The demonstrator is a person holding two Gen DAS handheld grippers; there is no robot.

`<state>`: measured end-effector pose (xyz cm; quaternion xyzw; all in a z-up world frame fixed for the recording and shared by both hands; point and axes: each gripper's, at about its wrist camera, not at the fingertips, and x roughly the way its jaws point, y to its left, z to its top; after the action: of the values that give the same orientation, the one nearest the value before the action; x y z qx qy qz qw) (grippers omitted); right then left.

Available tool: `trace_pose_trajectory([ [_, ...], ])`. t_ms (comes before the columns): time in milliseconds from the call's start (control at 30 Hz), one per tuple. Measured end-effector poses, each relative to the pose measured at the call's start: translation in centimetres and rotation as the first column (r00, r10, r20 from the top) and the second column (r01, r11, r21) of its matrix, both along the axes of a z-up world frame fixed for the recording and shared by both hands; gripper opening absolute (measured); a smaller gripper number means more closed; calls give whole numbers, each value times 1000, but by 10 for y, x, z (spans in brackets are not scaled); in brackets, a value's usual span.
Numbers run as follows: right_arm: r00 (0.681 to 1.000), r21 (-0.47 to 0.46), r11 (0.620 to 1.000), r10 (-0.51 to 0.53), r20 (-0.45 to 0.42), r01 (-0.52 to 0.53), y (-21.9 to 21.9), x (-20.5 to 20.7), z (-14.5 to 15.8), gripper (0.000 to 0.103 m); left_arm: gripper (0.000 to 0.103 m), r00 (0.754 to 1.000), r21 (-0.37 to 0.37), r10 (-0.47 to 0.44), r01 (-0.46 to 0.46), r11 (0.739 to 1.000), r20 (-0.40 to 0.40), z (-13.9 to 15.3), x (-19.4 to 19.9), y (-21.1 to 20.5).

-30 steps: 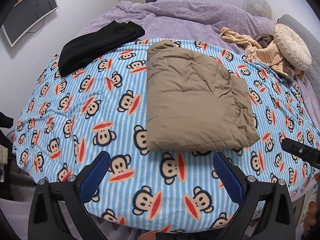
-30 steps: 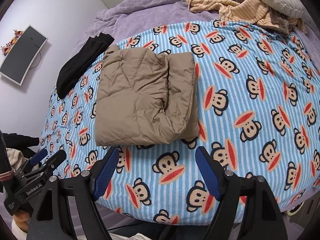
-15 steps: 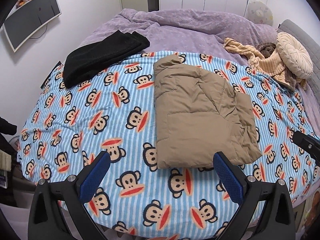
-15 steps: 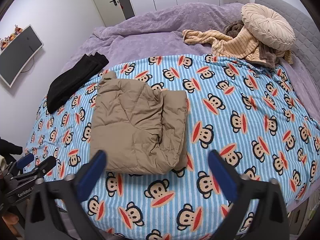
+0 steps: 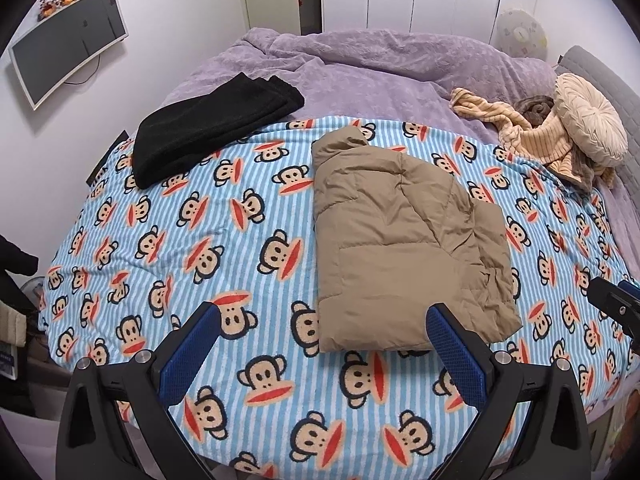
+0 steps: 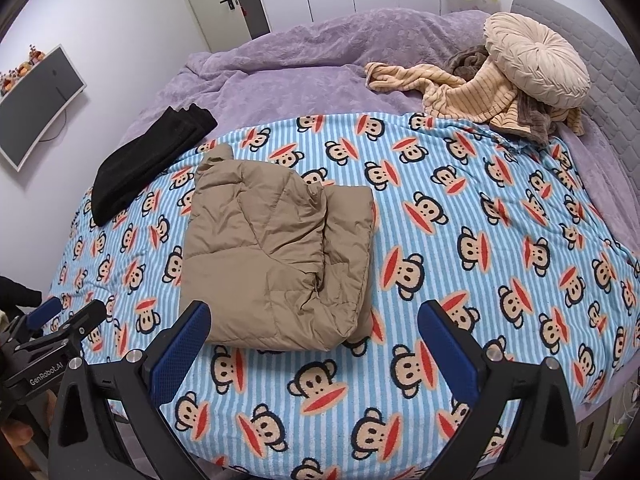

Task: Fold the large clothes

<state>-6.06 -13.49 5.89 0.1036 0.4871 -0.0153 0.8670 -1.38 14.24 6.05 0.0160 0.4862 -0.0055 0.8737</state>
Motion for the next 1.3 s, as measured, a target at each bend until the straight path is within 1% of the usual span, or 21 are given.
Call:
trace_pose_trajectory([
  [400, 1000, 1, 1000, -3, -5, 3, -1, 1, 0, 103, 103, 1000, 3, 14, -14, 1000, 0, 2, 1, 1],
  [1300, 1000, 2, 1000, -1, -7, 1, -4, 1, -2, 103, 103, 1000, 6, 15, -15, 1000, 1, 3, 2, 1],
])
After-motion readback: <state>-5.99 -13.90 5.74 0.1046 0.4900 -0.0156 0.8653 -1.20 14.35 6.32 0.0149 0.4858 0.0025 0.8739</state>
